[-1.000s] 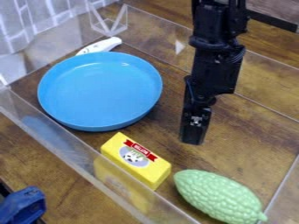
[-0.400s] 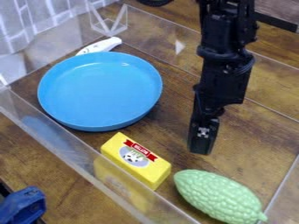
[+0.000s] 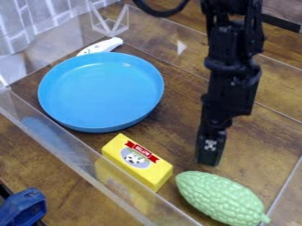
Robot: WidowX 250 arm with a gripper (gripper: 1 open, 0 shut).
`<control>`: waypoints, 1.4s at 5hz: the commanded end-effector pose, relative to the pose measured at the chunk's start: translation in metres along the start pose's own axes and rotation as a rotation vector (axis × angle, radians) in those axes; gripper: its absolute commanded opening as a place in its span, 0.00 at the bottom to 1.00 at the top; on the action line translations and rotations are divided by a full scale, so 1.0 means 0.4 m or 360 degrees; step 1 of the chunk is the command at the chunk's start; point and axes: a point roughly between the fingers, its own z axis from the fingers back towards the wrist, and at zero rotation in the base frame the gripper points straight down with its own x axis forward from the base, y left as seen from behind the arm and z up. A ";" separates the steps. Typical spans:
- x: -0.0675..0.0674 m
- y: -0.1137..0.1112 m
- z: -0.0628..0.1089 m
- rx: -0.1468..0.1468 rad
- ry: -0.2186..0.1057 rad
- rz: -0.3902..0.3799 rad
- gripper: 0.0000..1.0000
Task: Put the green object in the blue tray
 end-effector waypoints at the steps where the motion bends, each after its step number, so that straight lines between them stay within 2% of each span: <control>1: 0.022 -0.011 0.000 0.0056 -0.0047 -0.0075 1.00; 4: 0.038 -0.018 -0.048 0.0036 -0.0084 -0.0097 1.00; 7: 0.050 -0.035 -0.073 0.0027 -0.0117 -0.0068 1.00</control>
